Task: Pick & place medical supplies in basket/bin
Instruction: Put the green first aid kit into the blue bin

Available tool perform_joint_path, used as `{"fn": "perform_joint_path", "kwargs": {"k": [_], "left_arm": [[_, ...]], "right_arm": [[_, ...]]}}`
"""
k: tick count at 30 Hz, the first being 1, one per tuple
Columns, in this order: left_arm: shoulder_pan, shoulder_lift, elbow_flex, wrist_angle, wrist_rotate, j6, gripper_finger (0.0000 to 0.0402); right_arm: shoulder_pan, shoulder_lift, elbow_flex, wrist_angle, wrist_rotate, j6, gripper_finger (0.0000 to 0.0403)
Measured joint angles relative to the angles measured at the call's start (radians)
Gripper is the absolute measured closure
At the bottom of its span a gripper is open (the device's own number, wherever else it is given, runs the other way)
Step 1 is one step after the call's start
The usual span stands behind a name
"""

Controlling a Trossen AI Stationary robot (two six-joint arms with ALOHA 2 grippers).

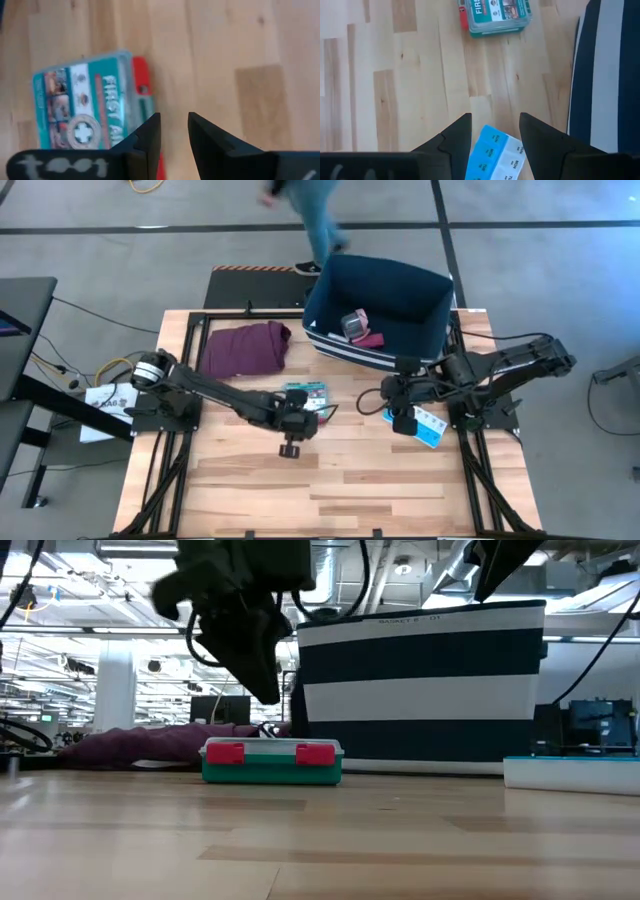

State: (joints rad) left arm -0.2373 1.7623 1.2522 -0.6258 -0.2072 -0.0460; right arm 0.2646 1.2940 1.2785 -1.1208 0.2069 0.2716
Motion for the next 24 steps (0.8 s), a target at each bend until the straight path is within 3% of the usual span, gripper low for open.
{"fn": "perform_joint_path", "kwargs": {"k": [5,12,19,24], "left_arm": [[0.047,0.038,0.001,0.037,0.076,0.027,0.0315],[0.070,0.110,0.001,0.044,0.090,0.043,0.0315],[0.068,0.127,0.009,0.037,-0.025,0.036,0.0315],[0.070,0.129,0.021,0.003,-0.037,0.004,0.0315]], "right_arm": [[0.017,0.004,0.001,0.001,0.001,0.001,0.0244],[0.017,0.005,0.001,0.002,0.003,0.001,0.0244],[0.017,0.005,0.001,0.002,0.003,0.001,0.0244],[0.017,0.005,0.001,0.003,0.003,0.017,0.0244]]}}
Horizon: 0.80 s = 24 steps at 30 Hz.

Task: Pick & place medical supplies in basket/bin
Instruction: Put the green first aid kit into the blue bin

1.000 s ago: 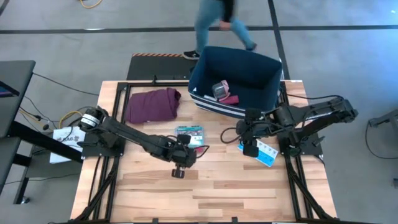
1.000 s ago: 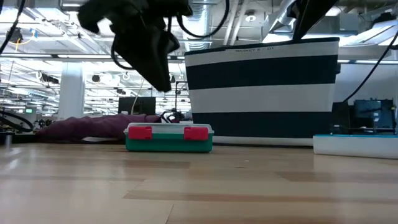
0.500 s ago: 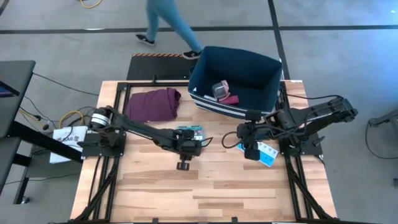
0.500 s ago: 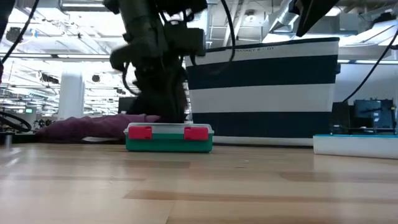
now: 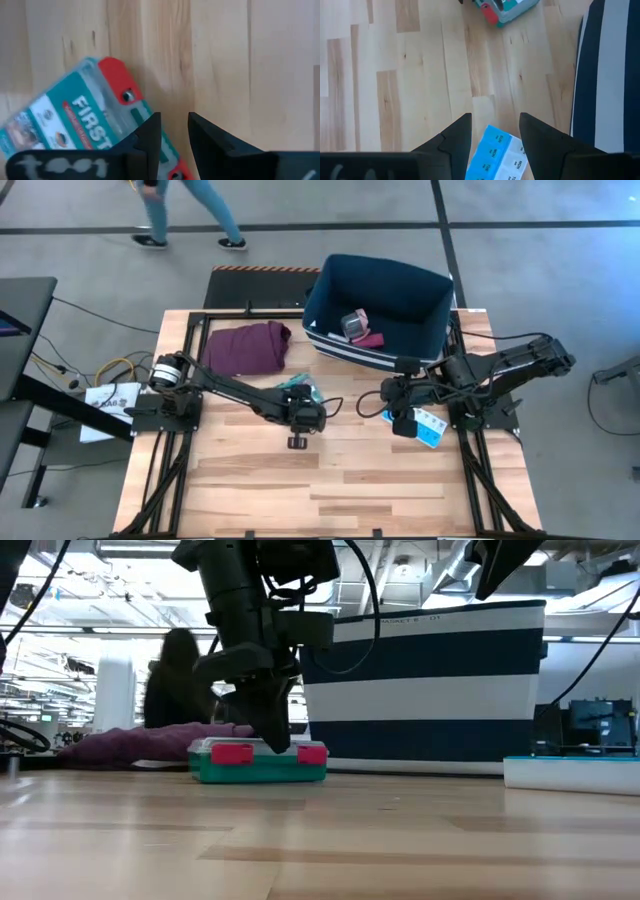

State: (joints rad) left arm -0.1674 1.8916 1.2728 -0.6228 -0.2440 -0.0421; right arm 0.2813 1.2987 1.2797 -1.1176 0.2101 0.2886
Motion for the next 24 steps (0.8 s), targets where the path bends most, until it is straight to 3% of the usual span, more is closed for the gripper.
{"fn": "perform_joint_path", "kwargs": {"k": [7,14,24], "left_arm": [[-0.001,0.001,0.001,-0.032,-0.005,-0.151,0.0315],[-0.002,0.001,0.001,-0.034,-0.015,-0.178,0.0315],[-0.055,0.001,0.001,-0.055,-0.112,-0.241,0.0315]], "right_arm": [[0.000,0.000,0.000,0.002,0.000,0.002,0.0244],[0.000,0.000,0.000,0.004,0.000,0.002,0.0244],[0.000,0.000,0.000,0.004,0.000,-0.009,0.0244]]}}
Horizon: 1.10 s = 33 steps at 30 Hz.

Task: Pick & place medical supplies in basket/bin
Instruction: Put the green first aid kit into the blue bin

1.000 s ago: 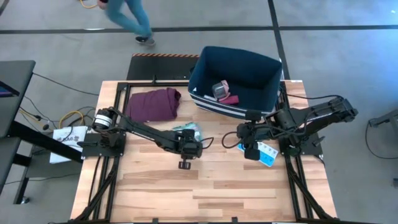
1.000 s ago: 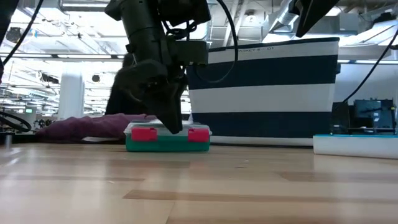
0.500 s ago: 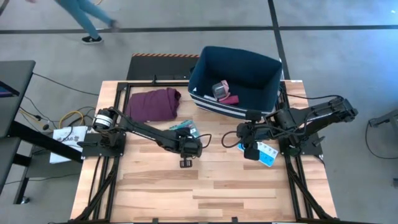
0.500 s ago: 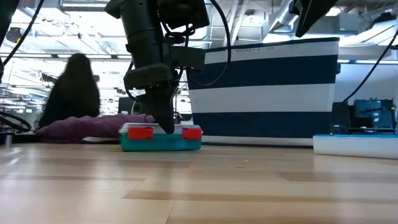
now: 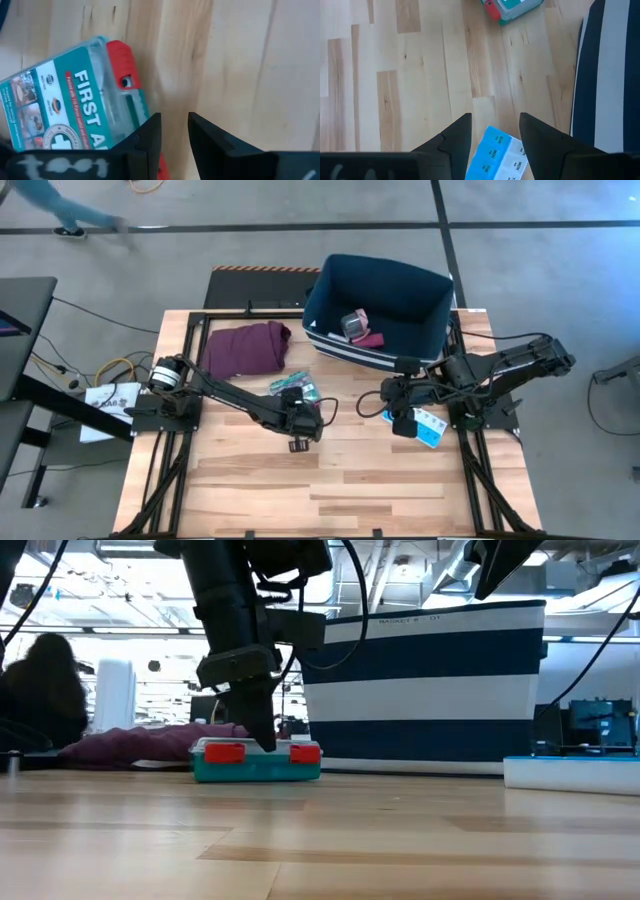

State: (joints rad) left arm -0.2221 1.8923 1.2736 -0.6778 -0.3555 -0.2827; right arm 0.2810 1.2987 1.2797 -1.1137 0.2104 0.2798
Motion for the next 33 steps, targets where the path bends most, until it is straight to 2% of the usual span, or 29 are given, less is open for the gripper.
{"fn": "perform_joint_path", "kwargs": {"k": [9,24,33], "left_arm": [[-0.016,0.000,0.000,-0.035,-0.083,-0.055,0.0315],[0.002,0.005,-0.018,-0.070,-0.111,-0.118,0.0315],[0.001,0.004,-0.031,-0.146,-0.131,-0.161,0.0315]], "right_arm": [[0.000,0.000,0.000,0.000,0.000,-0.001,0.0244],[0.000,0.000,-0.001,0.000,0.000,0.000,0.0244],[0.000,0.000,-0.001,0.001,0.000,0.000,0.0244]]}}
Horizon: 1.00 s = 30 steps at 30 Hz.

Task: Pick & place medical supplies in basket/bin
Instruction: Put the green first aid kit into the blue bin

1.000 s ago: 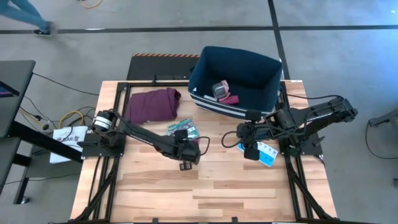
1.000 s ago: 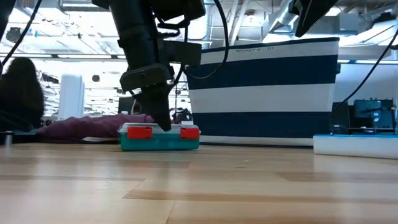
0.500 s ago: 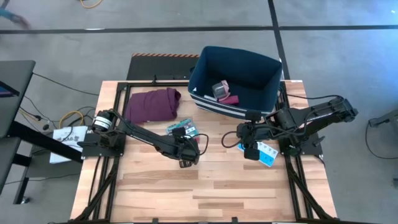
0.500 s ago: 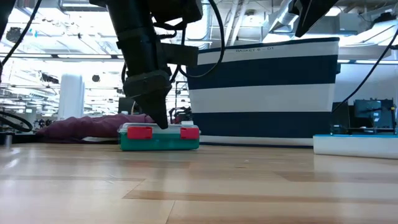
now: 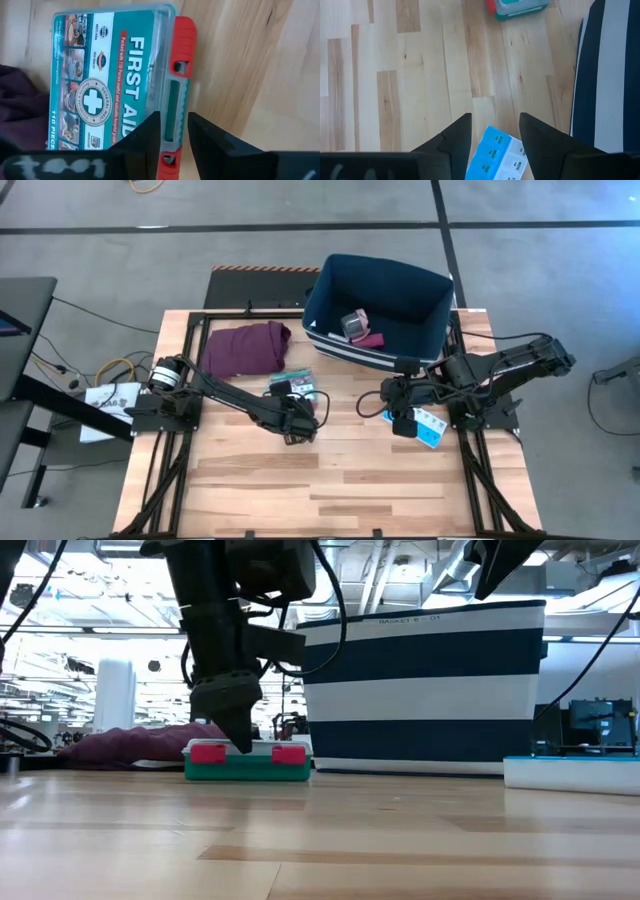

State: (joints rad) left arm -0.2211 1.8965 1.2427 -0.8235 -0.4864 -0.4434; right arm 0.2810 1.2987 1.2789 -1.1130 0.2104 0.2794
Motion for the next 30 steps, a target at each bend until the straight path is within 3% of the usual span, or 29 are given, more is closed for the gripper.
{"fn": "perform_joint_path", "kwargs": {"k": [7,17,30], "left_arm": [[0.019,0.000,0.000,-0.100,0.021,0.081,0.0315],[0.033,0.000,0.000,-0.104,0.055,0.266,0.0315],[0.028,0.002,0.096,-0.173,0.037,0.224,0.0315]], "right_arm": [[0.000,0.000,0.000,0.000,0.000,0.000,0.0244],[0.000,0.000,0.000,0.000,0.000,-0.025,0.0244],[0.000,0.000,0.000,0.000,0.000,-0.026,0.0244]]}}
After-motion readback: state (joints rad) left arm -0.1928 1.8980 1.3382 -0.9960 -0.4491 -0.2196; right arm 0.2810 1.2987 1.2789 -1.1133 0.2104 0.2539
